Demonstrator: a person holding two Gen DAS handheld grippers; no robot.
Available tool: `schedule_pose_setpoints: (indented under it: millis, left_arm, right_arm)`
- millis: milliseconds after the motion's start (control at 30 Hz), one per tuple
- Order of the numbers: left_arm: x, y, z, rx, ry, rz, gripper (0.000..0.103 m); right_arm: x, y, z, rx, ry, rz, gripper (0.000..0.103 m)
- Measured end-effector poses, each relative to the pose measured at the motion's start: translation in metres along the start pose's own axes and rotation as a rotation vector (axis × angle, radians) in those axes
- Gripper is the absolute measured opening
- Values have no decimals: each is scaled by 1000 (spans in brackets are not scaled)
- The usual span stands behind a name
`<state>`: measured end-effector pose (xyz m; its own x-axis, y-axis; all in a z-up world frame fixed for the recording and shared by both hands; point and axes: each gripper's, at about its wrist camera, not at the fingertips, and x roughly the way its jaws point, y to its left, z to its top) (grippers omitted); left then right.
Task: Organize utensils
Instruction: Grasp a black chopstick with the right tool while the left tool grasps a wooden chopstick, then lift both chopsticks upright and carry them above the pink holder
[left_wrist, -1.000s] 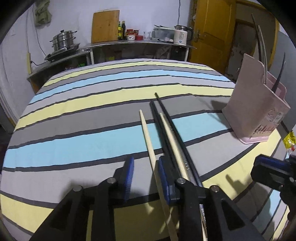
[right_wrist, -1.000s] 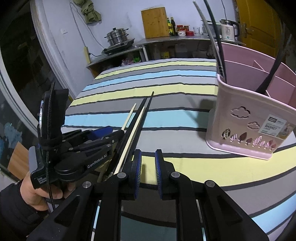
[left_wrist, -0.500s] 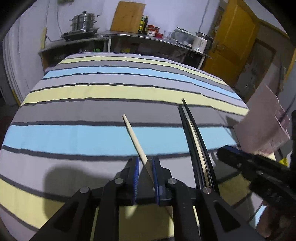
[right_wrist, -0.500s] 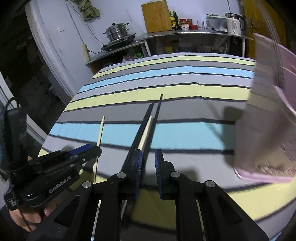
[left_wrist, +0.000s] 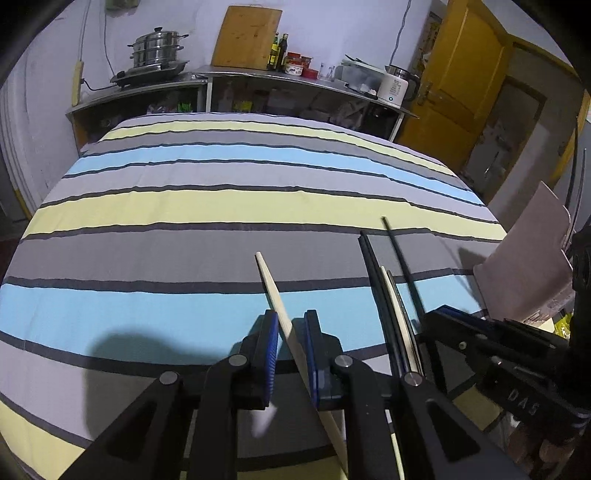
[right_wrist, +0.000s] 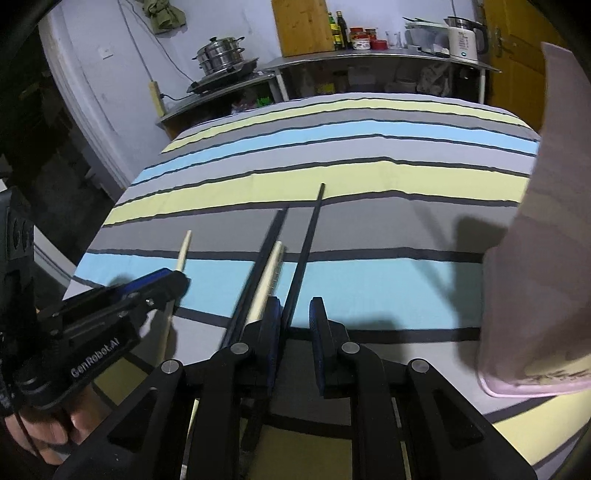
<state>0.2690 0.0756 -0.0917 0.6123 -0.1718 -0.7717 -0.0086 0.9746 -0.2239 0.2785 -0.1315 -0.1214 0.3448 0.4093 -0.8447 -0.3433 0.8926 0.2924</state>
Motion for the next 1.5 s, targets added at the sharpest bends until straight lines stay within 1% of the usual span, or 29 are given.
schedule_pose_setpoints:
  millis: [100,333,433,567,600,633,767,867,967,1133,1500]
  left_arm:
    - [1,7,4,-38,10,-18,14]
    - [11,6,16,-59,33,-8,14]
    - [14,2,20,-43,37,18,14]
    - [19,-8,24,14,42,74,14]
    - [20,-10,25,26,43,86,13]
    - [21,-11,26,31,43,95,11]
    - [22,-8,30,18,46,101,6]
    - [18,-4,30,-2,47,79,6]
    - [6,0,30,-21,27,56,6]
    - [-29,0,34,-28,-25,26,6]
    - [-115,-23,40,20,-126,-45,6]
  right_arm:
    - [-1,-3,3,11,13,-12,15]
    - [11,3,16,-11,30,-51,15]
    - [16,4,22,-16,33,-64,15]
    - [21,6,26,-25,35,-83,14]
    - [21,7,26,-29,33,-89,11]
    - [21,7,26,-34,33,-99,10]
    - [18,4,26,-18,44,-74,9]
    - [11,3,23,-11,39,-42,6]
    - [-3,8,21,-21,16,-19,6]
    - [-32,14,22,-32,-37,15,6]
    - [-105,21,21,-34,-162,64,6]
